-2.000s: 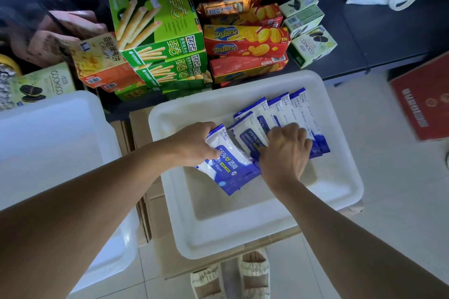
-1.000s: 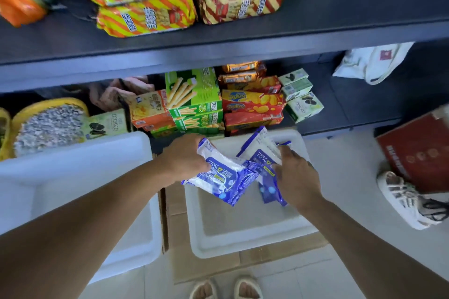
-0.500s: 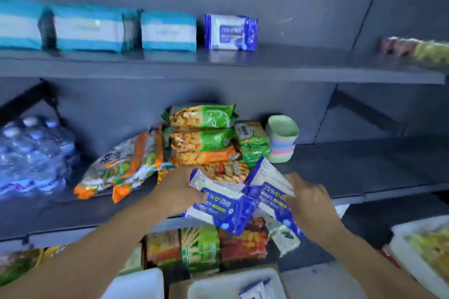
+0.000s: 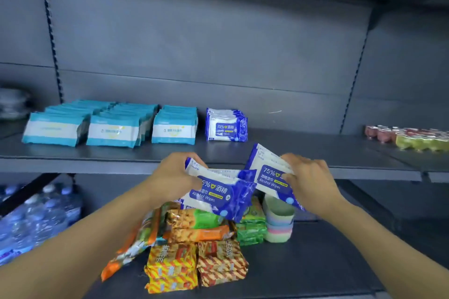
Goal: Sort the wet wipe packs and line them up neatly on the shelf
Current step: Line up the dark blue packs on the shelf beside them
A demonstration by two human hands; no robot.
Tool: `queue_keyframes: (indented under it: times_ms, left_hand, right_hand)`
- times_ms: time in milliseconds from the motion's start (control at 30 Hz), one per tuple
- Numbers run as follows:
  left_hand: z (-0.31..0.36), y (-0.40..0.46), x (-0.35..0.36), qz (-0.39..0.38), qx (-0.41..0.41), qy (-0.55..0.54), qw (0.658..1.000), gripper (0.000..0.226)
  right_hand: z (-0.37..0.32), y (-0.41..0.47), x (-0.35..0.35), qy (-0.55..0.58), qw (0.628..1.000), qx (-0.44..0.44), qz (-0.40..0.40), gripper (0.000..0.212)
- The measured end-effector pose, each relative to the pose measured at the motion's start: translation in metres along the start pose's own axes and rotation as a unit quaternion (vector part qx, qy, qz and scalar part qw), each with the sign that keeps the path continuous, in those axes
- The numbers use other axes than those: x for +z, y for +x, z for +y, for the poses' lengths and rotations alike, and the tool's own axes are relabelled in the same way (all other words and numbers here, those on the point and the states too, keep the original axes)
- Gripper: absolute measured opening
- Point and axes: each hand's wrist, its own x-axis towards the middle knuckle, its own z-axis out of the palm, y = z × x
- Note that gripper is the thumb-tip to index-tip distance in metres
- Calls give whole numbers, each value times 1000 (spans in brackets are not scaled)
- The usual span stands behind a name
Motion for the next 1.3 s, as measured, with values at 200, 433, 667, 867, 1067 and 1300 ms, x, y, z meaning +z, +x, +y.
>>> queue_keyframes:
  times_ms: [200, 433, 667, 867, 1067, 1300]
  left_hand:
    - [28, 36, 7, 62, -12, -53, 997, 29]
    - [32, 61, -2, 111, -37, -54, 992, 20]
    - [14, 85, -24, 158, -71, -89, 981, 18]
    - [-3, 101, -34, 151, -82, -90, 981, 20]
    - [-13, 107, -36, 143, -83, -93, 982, 22]
    - [-17, 115, -38, 128, -74, -90, 985, 23]
  right_hand:
    - [32, 83, 8, 9, 999, -43, -11, 30]
    - [21, 166, 41, 65, 994, -68, -49, 24]
    - [6, 218, 84, 63, 989, -91, -94, 30]
    - [-4, 243, 116, 80, 985, -69, -138, 40]
    - [-12, 239, 138, 41, 997, -32, -58, 48]
    - [-6, 234, 137, 36, 997, -17, -61, 57]
